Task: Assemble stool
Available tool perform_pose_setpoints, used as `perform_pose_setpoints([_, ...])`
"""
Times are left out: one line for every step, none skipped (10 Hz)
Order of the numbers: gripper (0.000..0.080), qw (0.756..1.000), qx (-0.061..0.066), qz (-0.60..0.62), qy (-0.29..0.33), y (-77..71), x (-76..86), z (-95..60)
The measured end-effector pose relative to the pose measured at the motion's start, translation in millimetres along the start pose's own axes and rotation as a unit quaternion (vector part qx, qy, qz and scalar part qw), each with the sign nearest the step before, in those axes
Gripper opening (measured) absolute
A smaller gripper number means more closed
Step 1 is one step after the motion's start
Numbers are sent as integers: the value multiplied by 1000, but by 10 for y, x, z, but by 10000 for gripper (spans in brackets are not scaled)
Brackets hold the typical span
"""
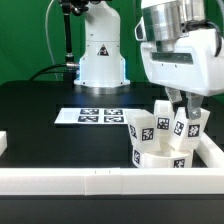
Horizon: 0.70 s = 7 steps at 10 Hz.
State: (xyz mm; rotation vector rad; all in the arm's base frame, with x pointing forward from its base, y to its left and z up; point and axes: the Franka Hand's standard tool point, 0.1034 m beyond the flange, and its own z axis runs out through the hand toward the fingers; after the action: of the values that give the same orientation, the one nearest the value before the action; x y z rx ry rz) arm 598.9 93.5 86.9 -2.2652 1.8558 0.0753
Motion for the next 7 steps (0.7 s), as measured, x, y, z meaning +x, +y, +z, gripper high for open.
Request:
perform_pose_setpoints([340,999,21,42,3,-19,16,3])
perform_pose_setpoints([340,997,28,72,4,-28,16,4])
perform_pose_setpoints([340,996,30,86,4,-32,22,3])
perform_pose_setpoints([340,992,30,127,3,-35,17,4])
perform_pose_setpoints([340,991,30,131,3,-35,17,4])
perform_pose_setpoints([340,991,29,130,3,-33,18,8])
perform_pose_setpoints([498,992,26,126,3,-33,6,3])
